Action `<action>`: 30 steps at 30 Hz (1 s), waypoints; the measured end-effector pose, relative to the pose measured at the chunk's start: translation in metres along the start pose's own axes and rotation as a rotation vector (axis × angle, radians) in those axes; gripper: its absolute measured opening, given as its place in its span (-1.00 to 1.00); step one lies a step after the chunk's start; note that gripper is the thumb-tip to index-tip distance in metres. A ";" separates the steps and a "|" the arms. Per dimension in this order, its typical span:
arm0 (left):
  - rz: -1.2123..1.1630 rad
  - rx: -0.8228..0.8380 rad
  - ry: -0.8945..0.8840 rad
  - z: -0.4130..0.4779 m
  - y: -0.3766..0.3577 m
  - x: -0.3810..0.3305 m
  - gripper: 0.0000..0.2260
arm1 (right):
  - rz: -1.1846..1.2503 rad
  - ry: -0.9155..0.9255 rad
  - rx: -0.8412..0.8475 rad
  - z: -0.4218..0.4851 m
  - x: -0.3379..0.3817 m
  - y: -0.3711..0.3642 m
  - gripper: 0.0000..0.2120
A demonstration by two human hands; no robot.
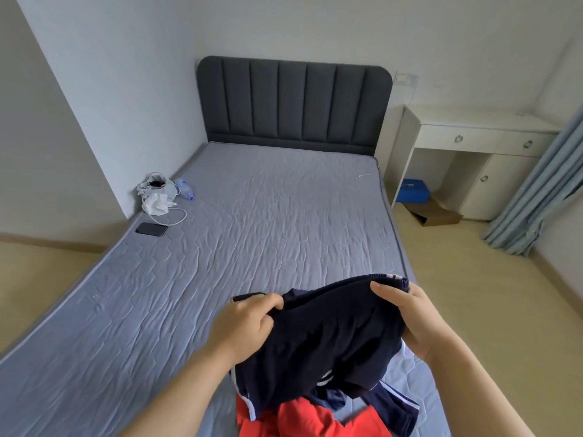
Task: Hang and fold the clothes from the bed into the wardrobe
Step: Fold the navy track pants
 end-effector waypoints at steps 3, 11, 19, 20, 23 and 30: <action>0.081 0.061 -0.115 0.003 0.000 -0.004 -0.69 | 0.010 0.009 -0.061 -0.001 0.001 0.005 -0.92; 0.161 0.423 0.243 0.027 0.020 0.029 -0.68 | -0.066 0.056 -0.111 0.000 0.007 0.002 -0.88; -0.205 0.306 0.378 0.033 0.061 0.034 -0.75 | -0.142 0.092 -0.120 -0.002 0.017 0.005 -0.91; -0.326 0.268 0.416 0.033 0.067 0.034 -0.72 | -0.158 0.093 -0.117 -0.002 0.018 0.005 -0.93; -0.753 0.017 0.542 0.030 0.080 0.039 -0.65 | -0.134 0.089 -0.099 -0.002 0.022 0.007 -0.97; -1.198 -0.068 0.979 0.011 0.035 0.041 -0.95 | -0.056 -0.137 -0.081 0.009 -0.007 0.003 -0.94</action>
Point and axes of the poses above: each hand's wrist, its own z-axis towards the middle knuckle, its own y-axis out of the back of the hand, x = y × z, the point moved 3 cm from there along z, towards the middle knuckle, and after that the axes turned 7 degrees about -y, right-handed, at the moved point
